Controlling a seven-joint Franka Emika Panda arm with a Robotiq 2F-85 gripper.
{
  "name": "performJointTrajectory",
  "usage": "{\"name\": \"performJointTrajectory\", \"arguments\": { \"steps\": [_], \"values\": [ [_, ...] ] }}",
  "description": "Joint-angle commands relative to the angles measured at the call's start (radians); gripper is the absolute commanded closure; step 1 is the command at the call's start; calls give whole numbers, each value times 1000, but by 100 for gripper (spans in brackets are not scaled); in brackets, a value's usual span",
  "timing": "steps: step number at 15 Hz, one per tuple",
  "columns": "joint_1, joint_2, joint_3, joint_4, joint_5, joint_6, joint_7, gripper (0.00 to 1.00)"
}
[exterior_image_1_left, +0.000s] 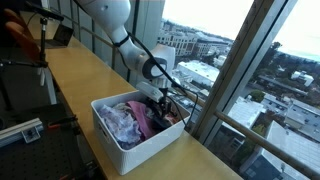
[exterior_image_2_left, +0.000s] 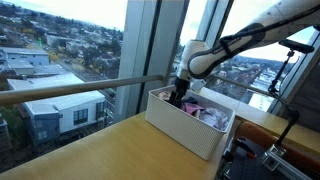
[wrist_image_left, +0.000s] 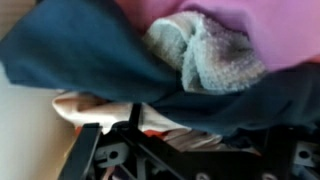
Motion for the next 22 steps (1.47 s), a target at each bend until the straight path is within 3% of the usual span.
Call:
{"name": "performJointTrajectory", "arguments": {
  "steps": [1,3,4,7,15,19,22],
  "values": [
    [-13,141,-2,68,27,-20,-16,0],
    [-23,176,-8,61,31,-21,-14,0],
    [-31,179,-5,54,41,-27,-14,25],
    [-28,96,-9,-27,53,-15,5,39],
    [-25,-224,9,-306,126,-27,26,100],
    [-20,-419,4,-416,135,-46,43,98],
    [5,-538,13,-423,145,-70,68,100]
  ]
}}
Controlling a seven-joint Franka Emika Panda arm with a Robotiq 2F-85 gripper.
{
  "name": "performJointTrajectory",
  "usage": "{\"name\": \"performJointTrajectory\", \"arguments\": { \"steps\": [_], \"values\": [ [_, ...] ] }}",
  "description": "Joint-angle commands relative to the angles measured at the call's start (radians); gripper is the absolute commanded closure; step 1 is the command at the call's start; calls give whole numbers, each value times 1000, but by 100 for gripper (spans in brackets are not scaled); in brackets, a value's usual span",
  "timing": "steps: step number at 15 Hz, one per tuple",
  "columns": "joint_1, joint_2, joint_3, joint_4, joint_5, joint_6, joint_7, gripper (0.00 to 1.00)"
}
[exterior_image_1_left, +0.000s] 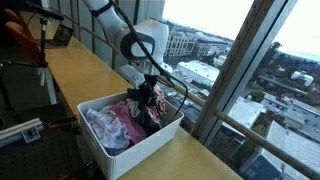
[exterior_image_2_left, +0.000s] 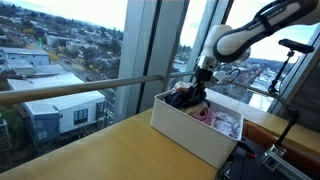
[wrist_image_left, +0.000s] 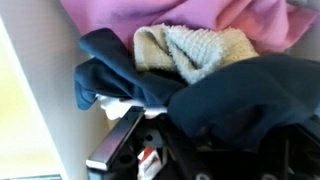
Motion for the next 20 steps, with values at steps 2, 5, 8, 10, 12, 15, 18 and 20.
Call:
{"name": "performJointTrajectory", "arguments": {
  "steps": [2,5,8,10,12,15,18,20],
  "values": [
    [53,-217,20,-39,5,-38,51,100],
    [110,-305,46,-8,-56,-22,88,100],
    [165,-364,97,49,-135,-37,127,100],
    [200,-386,141,100,-179,-58,157,100],
    [236,-388,190,168,-201,-106,185,100],
    [303,-307,280,296,-259,-226,296,100],
    [365,-197,327,346,-293,-282,395,100],
    [395,-145,320,346,-290,-292,419,100]
  ]
}}
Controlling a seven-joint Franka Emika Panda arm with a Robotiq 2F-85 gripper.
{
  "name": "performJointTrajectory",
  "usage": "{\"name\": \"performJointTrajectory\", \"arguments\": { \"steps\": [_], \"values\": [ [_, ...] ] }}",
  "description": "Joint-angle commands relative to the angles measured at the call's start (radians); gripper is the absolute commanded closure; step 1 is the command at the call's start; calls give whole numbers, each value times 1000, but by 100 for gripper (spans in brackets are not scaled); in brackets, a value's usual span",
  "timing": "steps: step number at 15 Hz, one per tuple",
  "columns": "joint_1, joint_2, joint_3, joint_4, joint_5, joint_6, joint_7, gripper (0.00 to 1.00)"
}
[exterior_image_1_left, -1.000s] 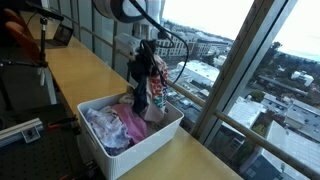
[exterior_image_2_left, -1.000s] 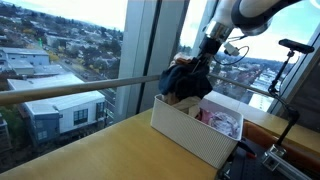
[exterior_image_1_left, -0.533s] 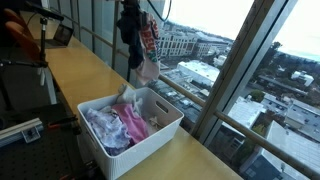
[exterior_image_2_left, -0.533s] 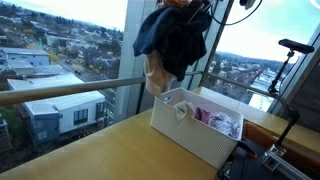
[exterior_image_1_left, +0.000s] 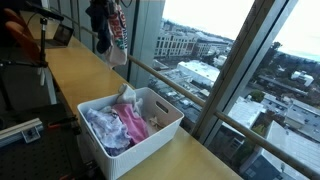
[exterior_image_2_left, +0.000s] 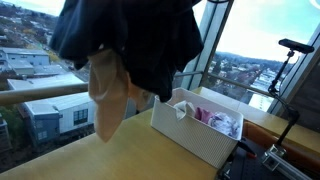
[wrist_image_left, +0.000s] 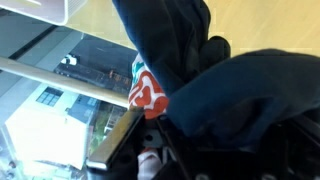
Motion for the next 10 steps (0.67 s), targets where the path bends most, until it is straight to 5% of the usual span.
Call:
{"name": "performJointTrajectory", "arguments": {
  "steps": [1,8,9,10],
  "values": [
    [38,130,-18,50,-25,-24,47,100],
    [39,251,-100,-15,17,-23,27,100],
    [44,268,-106,-18,17,-32,28,75],
    [48,281,-110,-23,15,-43,23,74]
  ]
}}
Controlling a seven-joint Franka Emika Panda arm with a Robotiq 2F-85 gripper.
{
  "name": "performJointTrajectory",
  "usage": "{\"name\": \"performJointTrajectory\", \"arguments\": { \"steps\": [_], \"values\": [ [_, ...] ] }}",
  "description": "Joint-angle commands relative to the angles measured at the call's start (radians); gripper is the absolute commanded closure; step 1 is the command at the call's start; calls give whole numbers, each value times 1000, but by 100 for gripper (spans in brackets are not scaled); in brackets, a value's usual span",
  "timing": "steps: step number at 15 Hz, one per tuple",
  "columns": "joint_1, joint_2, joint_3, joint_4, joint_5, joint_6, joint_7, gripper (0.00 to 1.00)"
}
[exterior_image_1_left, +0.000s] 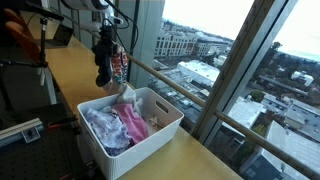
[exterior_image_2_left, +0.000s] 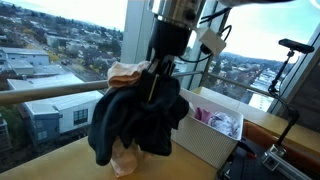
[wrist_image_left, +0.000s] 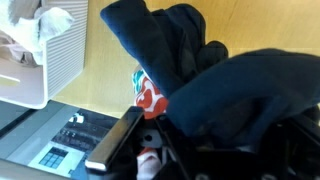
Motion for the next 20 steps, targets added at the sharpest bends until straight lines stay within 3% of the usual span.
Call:
{"name": "performJointTrajectory", "arguments": {
  "steps": [1,5,10,15,20],
  "values": [
    [23,26,-21,-6,12,-51,-11,67],
    [5,-6,-37,-24,5,-98,-35,39],
    [-78,-71,-116,-77,-13,-84,-88,3],
    [-200,-66,-203,-189,-14,-10,-139,0],
    [-276,-4,-260,-296,-1,95,-151,0]
  ]
}}
